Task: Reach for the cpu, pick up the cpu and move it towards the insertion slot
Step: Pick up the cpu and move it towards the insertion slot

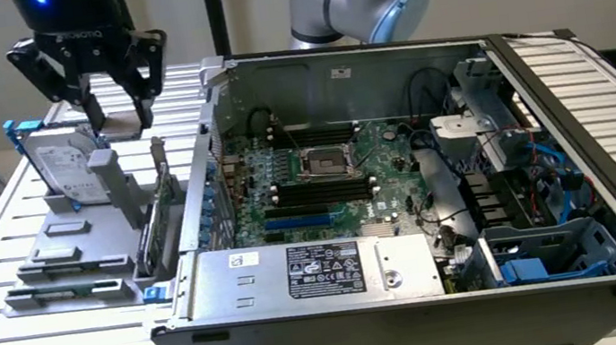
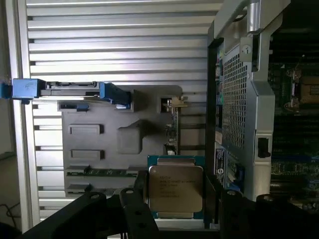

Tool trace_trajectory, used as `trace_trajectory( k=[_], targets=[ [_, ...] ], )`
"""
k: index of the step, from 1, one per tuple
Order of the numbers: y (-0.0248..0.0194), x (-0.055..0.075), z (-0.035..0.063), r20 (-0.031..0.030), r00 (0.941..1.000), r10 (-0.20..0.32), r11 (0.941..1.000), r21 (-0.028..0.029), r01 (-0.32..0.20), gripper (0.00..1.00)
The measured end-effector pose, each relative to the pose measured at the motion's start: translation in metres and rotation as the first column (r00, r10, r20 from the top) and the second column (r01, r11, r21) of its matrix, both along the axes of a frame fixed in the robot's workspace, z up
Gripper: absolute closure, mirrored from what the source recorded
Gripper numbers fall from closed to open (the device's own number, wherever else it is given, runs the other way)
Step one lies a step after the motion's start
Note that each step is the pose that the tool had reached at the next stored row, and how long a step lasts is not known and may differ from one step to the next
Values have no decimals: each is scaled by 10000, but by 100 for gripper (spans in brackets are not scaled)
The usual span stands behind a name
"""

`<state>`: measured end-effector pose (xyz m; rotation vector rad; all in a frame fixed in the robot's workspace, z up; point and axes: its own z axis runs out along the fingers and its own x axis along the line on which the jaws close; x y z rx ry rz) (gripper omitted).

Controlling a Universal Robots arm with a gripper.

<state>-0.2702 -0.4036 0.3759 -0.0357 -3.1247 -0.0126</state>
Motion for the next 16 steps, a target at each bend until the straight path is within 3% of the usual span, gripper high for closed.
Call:
trace_trajectory(
  k=[16],
  targets=[
    [10,727,30,-5,10000,-1,10000,21,1,45]
  ],
)
